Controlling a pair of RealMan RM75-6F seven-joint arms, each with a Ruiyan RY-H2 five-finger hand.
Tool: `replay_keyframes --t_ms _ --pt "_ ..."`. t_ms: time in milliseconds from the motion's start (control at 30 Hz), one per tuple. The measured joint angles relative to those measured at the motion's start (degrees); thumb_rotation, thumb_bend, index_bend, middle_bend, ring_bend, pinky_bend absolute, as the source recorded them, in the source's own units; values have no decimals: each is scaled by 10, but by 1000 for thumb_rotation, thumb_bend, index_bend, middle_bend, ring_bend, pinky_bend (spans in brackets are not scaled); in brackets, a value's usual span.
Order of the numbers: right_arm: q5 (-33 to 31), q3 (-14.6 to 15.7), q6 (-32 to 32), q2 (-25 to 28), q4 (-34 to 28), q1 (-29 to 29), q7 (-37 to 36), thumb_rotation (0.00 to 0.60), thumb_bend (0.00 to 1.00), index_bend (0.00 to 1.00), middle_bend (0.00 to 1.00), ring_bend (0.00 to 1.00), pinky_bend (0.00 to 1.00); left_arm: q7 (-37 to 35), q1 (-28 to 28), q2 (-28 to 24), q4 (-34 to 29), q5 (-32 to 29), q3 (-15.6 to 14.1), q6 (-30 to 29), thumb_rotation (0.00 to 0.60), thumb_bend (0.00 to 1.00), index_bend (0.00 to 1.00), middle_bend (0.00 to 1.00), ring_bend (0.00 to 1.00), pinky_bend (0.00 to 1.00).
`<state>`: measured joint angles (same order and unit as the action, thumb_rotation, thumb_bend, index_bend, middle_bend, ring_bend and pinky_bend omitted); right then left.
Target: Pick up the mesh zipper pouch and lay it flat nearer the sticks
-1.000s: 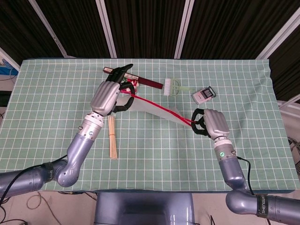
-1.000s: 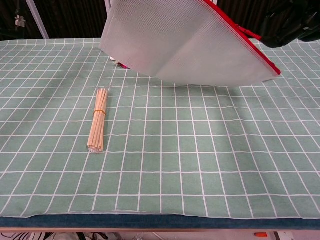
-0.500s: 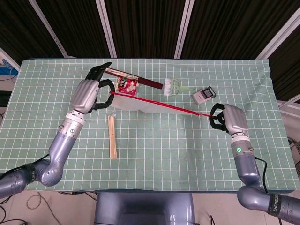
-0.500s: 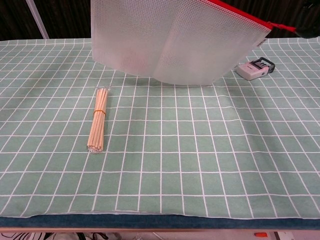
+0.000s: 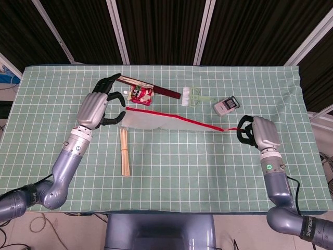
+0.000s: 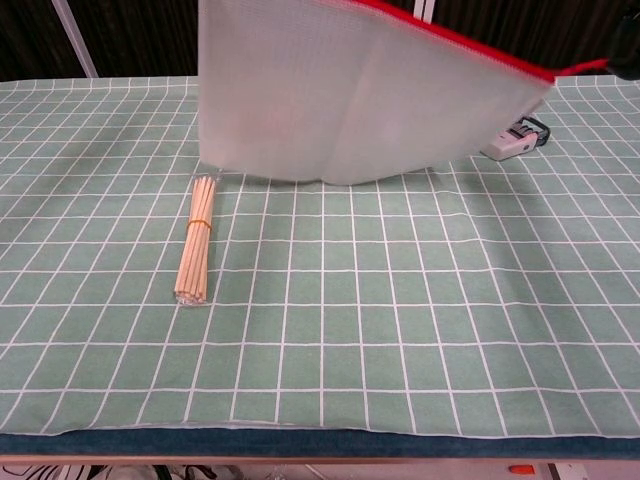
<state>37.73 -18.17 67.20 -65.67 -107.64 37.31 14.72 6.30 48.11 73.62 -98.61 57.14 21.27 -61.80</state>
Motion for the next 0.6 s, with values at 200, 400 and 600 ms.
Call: replay_keyframes --t_ms 200,400,600 --pt "-23 7 -18 12 -9 3 17 600 250 0 160 194 300 7 -11 -13 -15 5 -14 1 600 93 250 0 0 0" --pt "-23 9 -15 23 -14 -5 14 600 231 0 124 152 278 7 -31 -36 -33 14 -28 -3 600 66 194 0 0 0" --pt "9 22 -10 45 -24 -25 7 600 141 0 71 98 260 23 -66 -70 -57 53 -61 -27 600 66 152 0 0 0"
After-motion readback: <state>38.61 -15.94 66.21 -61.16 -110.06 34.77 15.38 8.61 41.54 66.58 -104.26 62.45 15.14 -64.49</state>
